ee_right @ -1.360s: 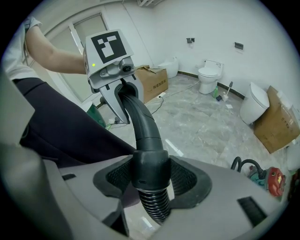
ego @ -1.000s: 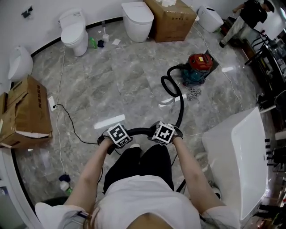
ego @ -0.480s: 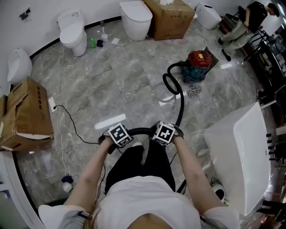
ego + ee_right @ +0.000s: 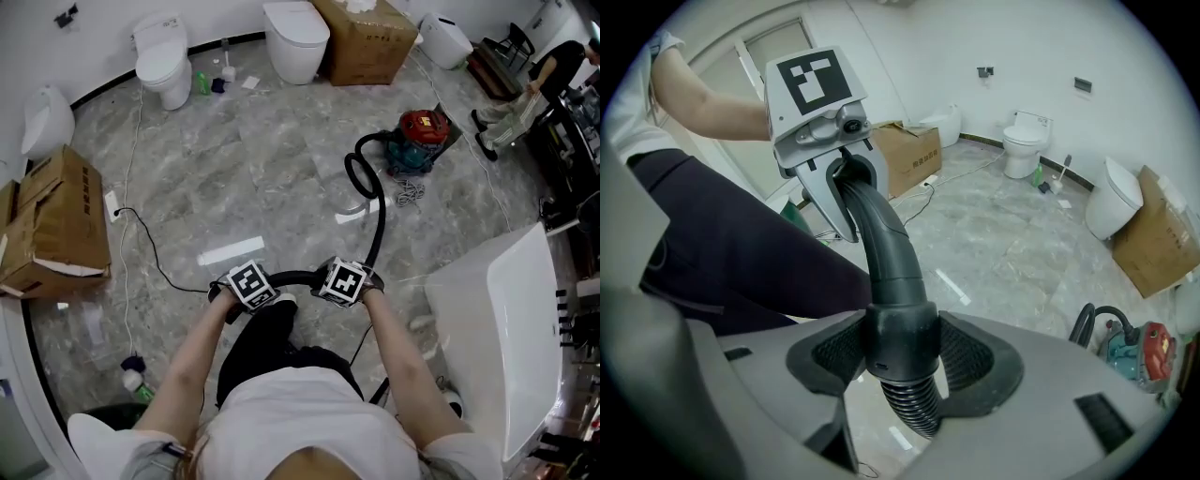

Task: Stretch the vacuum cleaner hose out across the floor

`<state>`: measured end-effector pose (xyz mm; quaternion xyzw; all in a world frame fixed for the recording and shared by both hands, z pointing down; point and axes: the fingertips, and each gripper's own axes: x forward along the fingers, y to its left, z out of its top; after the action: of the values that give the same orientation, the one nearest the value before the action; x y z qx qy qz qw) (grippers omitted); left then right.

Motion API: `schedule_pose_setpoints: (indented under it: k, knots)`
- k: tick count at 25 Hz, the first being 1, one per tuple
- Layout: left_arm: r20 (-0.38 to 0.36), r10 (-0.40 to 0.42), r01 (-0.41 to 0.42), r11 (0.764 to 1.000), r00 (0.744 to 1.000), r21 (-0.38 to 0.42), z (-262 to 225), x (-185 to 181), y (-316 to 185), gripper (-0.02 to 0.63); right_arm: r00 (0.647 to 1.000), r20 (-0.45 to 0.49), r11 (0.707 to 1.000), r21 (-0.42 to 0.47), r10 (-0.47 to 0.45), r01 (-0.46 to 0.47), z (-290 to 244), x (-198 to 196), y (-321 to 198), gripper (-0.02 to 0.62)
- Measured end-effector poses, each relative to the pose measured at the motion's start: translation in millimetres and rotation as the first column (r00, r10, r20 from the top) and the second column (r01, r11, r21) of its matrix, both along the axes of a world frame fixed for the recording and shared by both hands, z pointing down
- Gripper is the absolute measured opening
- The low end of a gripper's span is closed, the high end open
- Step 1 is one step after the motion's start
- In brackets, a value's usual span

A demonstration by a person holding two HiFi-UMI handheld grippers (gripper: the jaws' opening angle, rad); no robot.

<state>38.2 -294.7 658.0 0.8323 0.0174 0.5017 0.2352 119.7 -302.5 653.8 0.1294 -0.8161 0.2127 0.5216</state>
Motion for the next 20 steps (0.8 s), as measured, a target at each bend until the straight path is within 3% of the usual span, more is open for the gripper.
schedule_pose_setpoints:
  k: [3, 20]
  knots:
    - [0.002, 0.001, -0.001, 1.000, 1.000, 0.004, -2.4, 5.4, 19.3, 0.110, 0.999, 0.039, 1.000, 0.002, -0.017, 0.016, -4.6, -0.9, 18.8, 0.244]
    - [-0.029, -0.022, 0.023, 1.000, 0.999, 0.020, 1.3, 28.9, 215.3, 0.094, 0.994, -0.003, 0.994, 0.014, -0.107, 0.107, 1.4, 23.3, 205.7, 0.238]
